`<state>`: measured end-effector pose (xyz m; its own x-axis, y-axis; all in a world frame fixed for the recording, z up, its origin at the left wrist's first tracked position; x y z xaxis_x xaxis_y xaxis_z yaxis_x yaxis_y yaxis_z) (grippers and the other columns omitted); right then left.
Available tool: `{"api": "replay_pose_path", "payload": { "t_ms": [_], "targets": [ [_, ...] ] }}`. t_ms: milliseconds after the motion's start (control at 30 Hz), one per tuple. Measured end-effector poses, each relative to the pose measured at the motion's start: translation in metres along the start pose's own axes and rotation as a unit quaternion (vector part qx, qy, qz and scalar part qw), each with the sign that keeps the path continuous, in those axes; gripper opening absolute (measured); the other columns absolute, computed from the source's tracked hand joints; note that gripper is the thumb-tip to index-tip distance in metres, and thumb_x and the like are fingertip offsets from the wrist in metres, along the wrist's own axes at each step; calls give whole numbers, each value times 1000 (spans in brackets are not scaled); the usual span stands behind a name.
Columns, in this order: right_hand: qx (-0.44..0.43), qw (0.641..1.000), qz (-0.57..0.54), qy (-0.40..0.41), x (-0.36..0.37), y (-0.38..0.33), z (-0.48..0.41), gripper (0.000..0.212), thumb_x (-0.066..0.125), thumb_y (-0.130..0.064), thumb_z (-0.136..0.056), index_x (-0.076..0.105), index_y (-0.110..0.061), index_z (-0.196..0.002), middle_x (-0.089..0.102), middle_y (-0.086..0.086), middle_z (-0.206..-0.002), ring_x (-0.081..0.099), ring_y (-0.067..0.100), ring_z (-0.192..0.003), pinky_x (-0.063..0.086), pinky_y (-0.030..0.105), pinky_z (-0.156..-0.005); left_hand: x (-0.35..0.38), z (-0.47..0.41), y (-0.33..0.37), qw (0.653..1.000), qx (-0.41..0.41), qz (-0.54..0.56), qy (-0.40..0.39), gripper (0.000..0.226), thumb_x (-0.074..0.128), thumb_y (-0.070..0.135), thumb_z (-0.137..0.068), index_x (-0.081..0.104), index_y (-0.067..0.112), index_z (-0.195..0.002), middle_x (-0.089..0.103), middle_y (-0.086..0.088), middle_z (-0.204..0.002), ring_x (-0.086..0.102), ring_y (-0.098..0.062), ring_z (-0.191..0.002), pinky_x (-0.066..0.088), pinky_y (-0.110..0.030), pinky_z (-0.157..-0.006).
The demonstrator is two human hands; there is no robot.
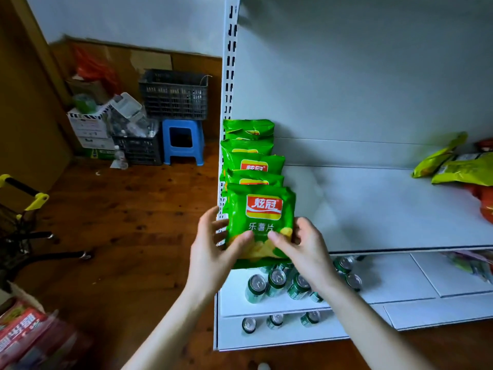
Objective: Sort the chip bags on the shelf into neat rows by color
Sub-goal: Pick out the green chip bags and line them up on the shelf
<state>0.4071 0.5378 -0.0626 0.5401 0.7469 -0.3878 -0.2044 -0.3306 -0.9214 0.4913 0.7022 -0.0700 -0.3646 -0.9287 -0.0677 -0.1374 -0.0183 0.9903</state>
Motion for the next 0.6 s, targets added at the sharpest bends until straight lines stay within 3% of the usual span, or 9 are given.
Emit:
{"api": "replay_pose_path", "payload": {
  "t_ms": [67, 100, 167, 267, 400, 500, 600],
  "targets": [
    [13, 1000, -24, -9, 10, 7, 0, 27, 72, -17, -78, 52, -10, -95, 66, 10, -84, 64, 23, -78, 55, 42, -75, 9, -6, -3, 999, 27, -35, -13, 53, 72, 15, -79, 42, 26, -121, 58, 18, -102, 61, 13, -86, 46, -4, -68],
    [13, 999, -37, 1, 10, 7, -3, 30, 71, -16, -79, 51, -13, -101, 66, 3, -83, 65, 18, -75, 55, 32, -73, 11, -11, -5, 998, 37, -53, -12, 51, 71, 10, -82, 43, 23, -123, 58, 20, -102, 60, 14, -87, 44, -3, -68],
    [4, 999, -28, 40, 5, 7, -13, 44, 69, -15, -81, 45, -13, -117, 65, 1, -81, 62, 12, -71, 47, 15, -66, 14, -20, -9, 995, 48, -87, -9, 50, 69, 10, -84, 46, 17, -127, 60, 15, -105, 61, 3, -92, 46, -7, -74],
    [-24, 998, 26, 58, 6, 7, -26, 51, 70, -15, -80, 44, -11, -122, 68, 10, -90, 62, 20, -75, 45, 19, -64, 19, -29, -13, 977, 85, -194, 13, 58, 69, 15, -84, 44, 7, -136, 58, -8, -124, 54, -23, -112, 42, -26, -93],
    [-48, 991, 95, 77, 10, 8, -34, 47, 71, -15, -79, 47, -6, -118, 62, 7, -102, 56, 19, -88, 35, 15, -63, 28, -34, -16, 972, 108, -207, 19, 74, 67, 3, -83, 26, 0, -145, 44, -18, -139, 37, -23, -129, 22, -8, -98],
    [-56, 989, 113, 74, 11, 9, -41, 47, 68, -11, -80, 45, -4, -120, 57, 11, -110, 53, 23, -99, 32, 16, -72, 39, -36, -25, 977, 110, -183, -19, 76, 61, 0, -87, 15, 1, -147, 40, -17, -144, 41, -27, -131, 30, -17, -102],
    [-40, 996, 72, 30, 19, 8, -52, 46, 60, -5, -84, 39, -6, -125, 56, 8, -114, 55, 23, -102, 40, 22, -80, 47, -43, -31, 983, 72, -166, -42, 78, 56, 1, -90, 5, 6, -149, 39, -14, -146, 46, -27, -127, 33, -13, -90]
  ]
}}
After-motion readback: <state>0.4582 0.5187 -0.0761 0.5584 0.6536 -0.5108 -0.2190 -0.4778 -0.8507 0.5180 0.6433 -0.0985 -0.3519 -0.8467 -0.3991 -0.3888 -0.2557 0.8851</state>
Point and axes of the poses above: each hand's wrist, its own z-axis away from the middle knuckle, its own x-axis out of the palm, y = z × x, the point moved 7 cm from there along -z, towards the middle knuckle
